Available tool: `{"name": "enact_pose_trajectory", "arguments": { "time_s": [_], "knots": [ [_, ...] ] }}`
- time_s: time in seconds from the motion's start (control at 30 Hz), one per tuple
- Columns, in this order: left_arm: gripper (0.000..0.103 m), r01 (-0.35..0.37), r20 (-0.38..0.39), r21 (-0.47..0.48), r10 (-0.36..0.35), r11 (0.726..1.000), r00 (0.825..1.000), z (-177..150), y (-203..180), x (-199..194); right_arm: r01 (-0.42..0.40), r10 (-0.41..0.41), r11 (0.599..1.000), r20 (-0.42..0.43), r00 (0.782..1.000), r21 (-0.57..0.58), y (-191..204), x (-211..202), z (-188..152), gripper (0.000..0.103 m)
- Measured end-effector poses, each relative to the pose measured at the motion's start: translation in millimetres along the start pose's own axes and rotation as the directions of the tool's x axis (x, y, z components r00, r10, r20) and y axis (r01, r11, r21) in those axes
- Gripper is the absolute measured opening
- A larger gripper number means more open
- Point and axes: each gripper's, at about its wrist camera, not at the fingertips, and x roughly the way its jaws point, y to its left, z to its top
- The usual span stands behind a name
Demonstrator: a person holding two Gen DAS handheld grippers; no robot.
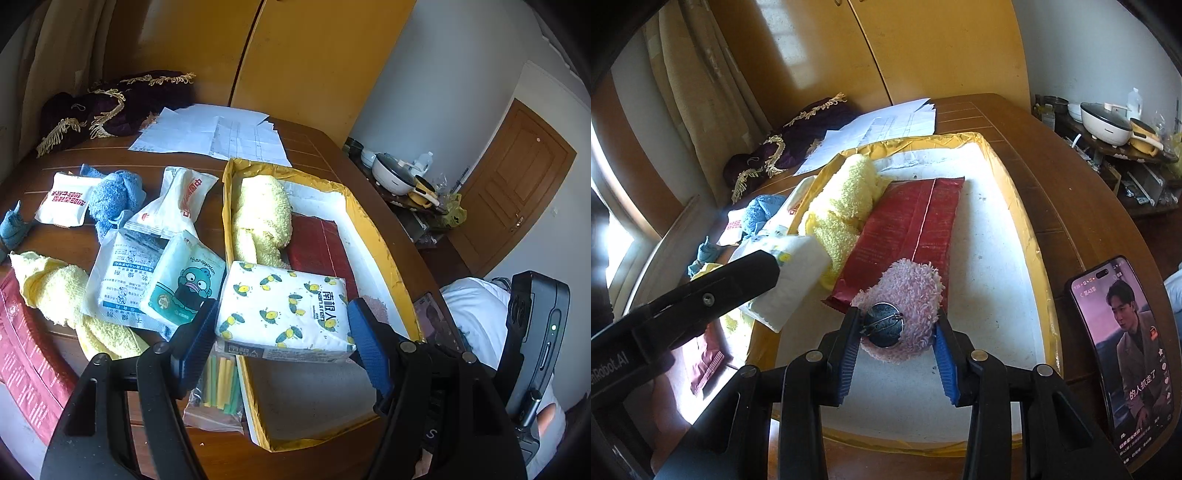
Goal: Organize soft objects
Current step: 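Lower the pink ball into the box and open the right gripper, then lower the white tissue pack into the box and open the left gripper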
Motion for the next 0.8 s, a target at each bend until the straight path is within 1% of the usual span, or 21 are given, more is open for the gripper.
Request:
{"name": "enact_pose_trajectory", "arguments": {
  "time_s": [0.17,0.2,0.3,0.33,0.47,0.6,0.8],
  "knots": [
    [0.072,0.028,-0.011,-0.034,-0.029,0.999,1.0,1.9,4.5,1.7,-0.004,0.004,1.0,0.0,1.0,-0.005,1.8,-3.8,-1.1,0.045],
    [0.072,0.033,-0.013,-0.041,-0.034,0.999,0.999,2.5,5.4,2.2,-0.001,0.001,1.0,0.003,1.0,-0.004,2.3,-6.0,-1.3,0.047],
    [0.072,0.04,-0.016,-0.055,-0.041,0.998,0.999,3.6,8.0,3.1,0.013,-0.013,1.0,0.026,1.0,0.001,4.3,-13.0,-1.1,0.055],
    [0.072,0.041,-0.017,-0.058,-0.042,0.997,0.999,3.7,8.4,3.3,0.014,-0.014,1.0,0.035,0.999,0.004,4.7,-16.4,-0.7,0.057],
    [0.072,0.042,-0.018,-0.063,-0.043,0.997,0.999,3.3,9.3,3.3,0.008,-0.009,1.0,0.069,0.998,0.014,6.9,-28.4,0.6,0.058],
    [0.072,0.052,-0.011,-0.069,-0.053,0.996,0.999,2.1,10.4,0.0,-0.029,0.028,1.0,0.092,0.995,0.008,12.0,-34.7,0.5,0.058],
    [0.072,0.087,0.011,-0.102,-0.086,0.991,0.996,-0.2,19.4,-11.4,-0.067,0.069,0.998,0.1,0.993,-0.022,24.4,-35.8,-1.4,0.058]
  ]
}}
